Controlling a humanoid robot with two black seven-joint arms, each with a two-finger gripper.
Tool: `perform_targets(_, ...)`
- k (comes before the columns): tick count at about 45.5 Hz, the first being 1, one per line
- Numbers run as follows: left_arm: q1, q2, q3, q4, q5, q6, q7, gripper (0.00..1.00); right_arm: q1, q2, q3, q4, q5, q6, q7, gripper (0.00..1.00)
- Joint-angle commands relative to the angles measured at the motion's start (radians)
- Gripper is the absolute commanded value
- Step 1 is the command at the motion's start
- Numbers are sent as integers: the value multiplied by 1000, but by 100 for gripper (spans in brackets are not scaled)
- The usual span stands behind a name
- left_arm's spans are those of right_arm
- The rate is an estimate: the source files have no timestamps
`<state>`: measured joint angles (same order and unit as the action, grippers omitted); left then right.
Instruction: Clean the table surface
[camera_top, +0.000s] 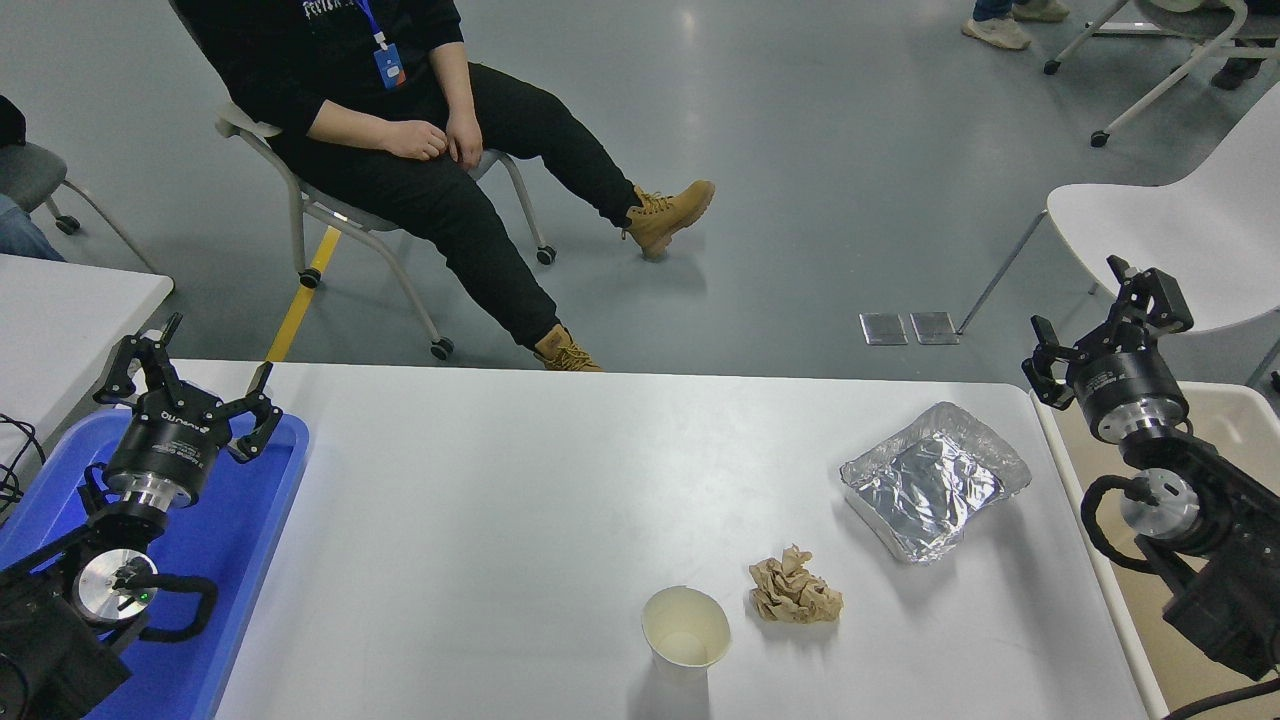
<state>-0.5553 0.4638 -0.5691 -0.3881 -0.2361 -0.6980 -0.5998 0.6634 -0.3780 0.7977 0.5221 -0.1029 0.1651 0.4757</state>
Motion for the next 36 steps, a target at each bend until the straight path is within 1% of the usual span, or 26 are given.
perform_targets(1,0,-1,0,0,0,0,0,100,1,2,-3,-1,0,-1,0,99)
perform_targets(36,0,1,0,0,0,0,0,100,-1,-2,-5,1,0,-2,0,99)
